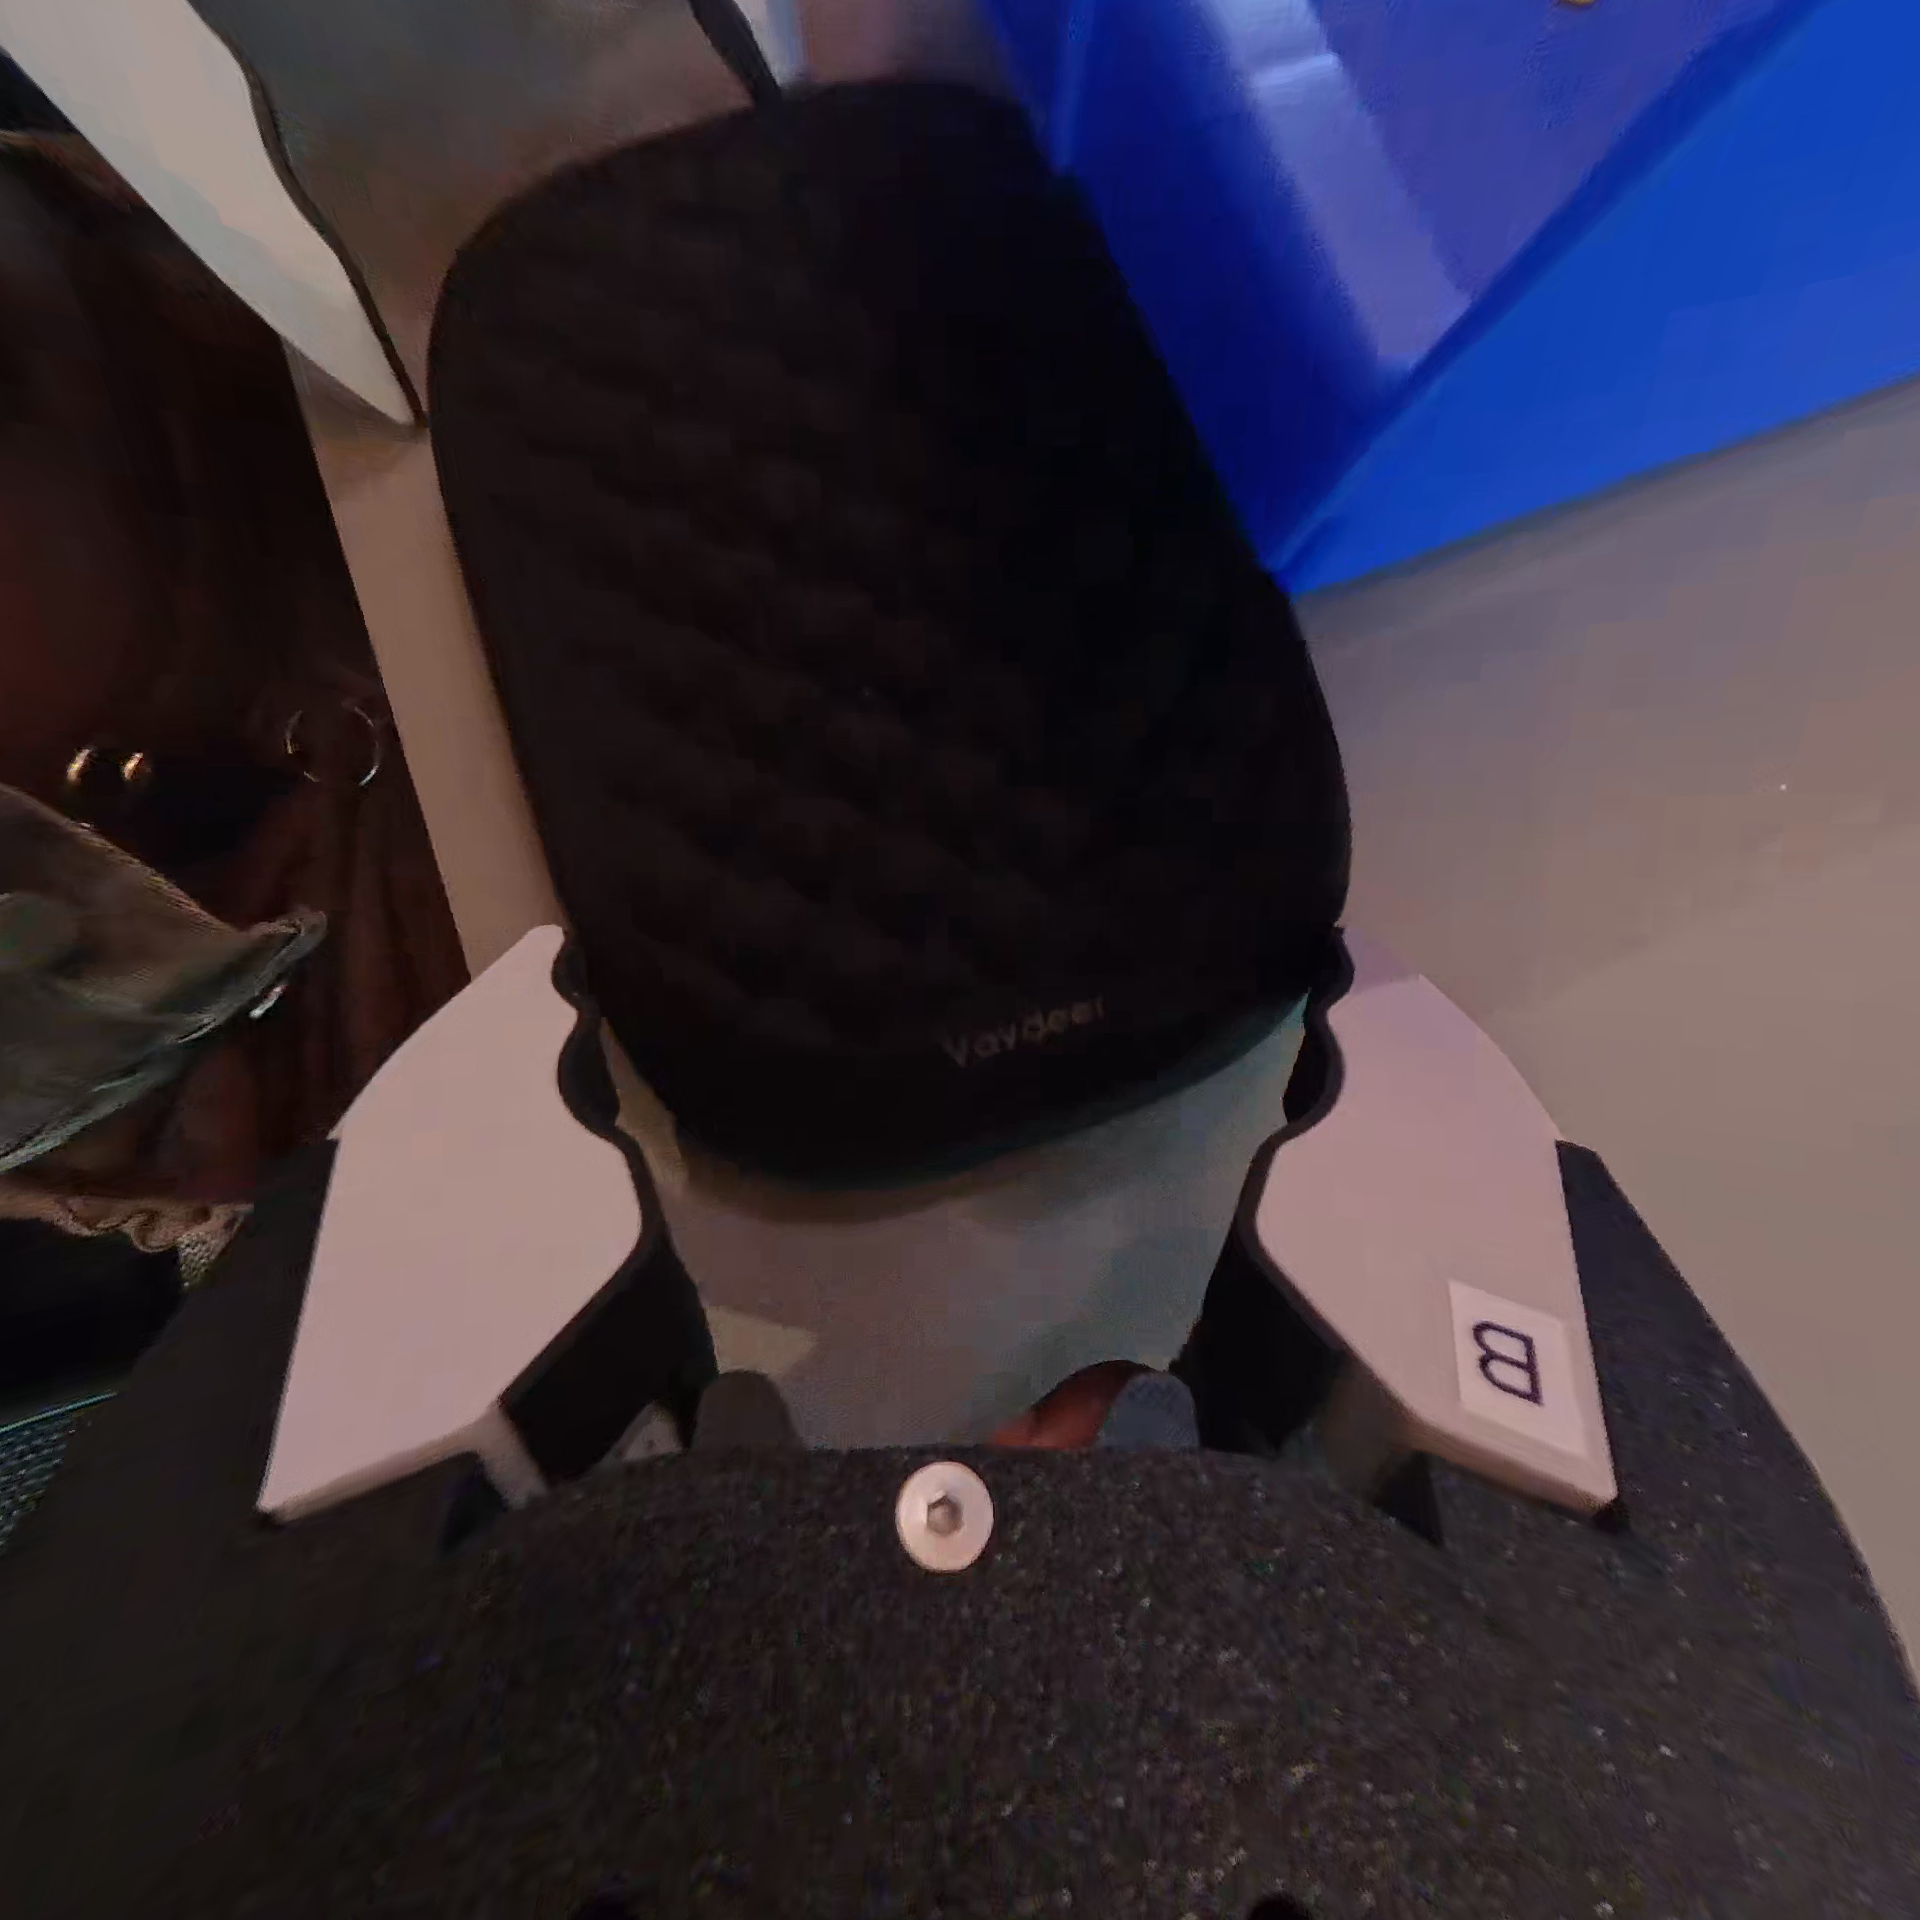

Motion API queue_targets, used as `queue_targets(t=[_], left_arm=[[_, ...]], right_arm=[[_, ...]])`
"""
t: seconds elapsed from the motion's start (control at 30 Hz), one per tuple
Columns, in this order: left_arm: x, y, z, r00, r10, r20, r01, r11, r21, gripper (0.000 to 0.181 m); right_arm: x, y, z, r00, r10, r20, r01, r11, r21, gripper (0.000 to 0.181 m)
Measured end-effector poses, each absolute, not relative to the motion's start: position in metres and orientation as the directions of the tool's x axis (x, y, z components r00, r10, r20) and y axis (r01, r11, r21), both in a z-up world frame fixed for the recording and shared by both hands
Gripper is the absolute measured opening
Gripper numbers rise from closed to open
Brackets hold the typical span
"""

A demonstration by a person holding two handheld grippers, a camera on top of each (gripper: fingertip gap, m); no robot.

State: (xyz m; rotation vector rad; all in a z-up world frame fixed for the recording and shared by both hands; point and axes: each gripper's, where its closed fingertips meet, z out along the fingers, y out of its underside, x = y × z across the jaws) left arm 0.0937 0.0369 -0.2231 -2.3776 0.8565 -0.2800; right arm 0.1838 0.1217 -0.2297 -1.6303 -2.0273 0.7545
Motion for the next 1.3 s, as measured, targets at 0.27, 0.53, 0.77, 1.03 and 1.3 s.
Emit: queue_targets(t=[0.27, 0.53, 0.77, 1.03, 1.3], left_arm=[[0.153, 0.063, -0.225, 0.683, -0.73, 0.004, -0.569, -0.535, -0.625, 0.099], [0.217, 0.07, -0.202, 0.521, -0.853, 0.043, -0.562, -0.38, -0.735, 0.075], [0.054, 0.011, -0.156, 0.838, -0.529, -0.135, -0.423, -0.473, -0.773, 0.071], [-0.008, 0.007, -0.213, 0.904, -0.407, -0.134, -0.403, -0.701, -0.588, 0.084], [-0.017, 0.013, -0.219, 0.883, -0.467, -0.037, -0.393, -0.695, -0.602, 0.051]], right_arm=[[0.245, 0.144, -0.23, -0.14, 0.99, -0.002, 0.799, 0.111, -0.591, 0.125], [0.336, 0.179, -0.209, 0.125, 0.992, 0.022, 0.798, -0.088, -0.597, 0.109], [0.266, 0.157, -0.134, 0.131, 0.968, 0.213, 0.566, 0.103, -0.818, 0.087], [0.095, 0.09, -0.139, -0.223, 0.955, 0.196, 0.55, 0.289, -0.783, 0.053], [0.055, 0.102, -0.203, -0.285, 0.91, 0.303, 0.749, 0.408, -0.522, 0.033]])
